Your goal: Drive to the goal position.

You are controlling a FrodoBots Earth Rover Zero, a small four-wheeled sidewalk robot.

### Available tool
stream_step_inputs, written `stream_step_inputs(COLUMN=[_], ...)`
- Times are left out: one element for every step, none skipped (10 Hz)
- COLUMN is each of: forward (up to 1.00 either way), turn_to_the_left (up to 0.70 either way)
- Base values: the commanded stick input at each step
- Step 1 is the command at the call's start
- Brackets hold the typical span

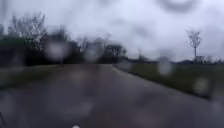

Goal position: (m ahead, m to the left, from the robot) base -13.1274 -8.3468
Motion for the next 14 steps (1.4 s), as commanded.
stream_step_inputs(forward=[0.00,0.00,0.00,0.00,0.00,0.00,0.00,0.00,0.00,0.00,0.00,0.00,0.00,0.00], turn_to_the_left=[0.00,0.00,0.00,0.00,-0.03,-0.14,-0.70,-0.70,-0.70,-0.70,-0.70,-0.70,-0.70,-0.70])
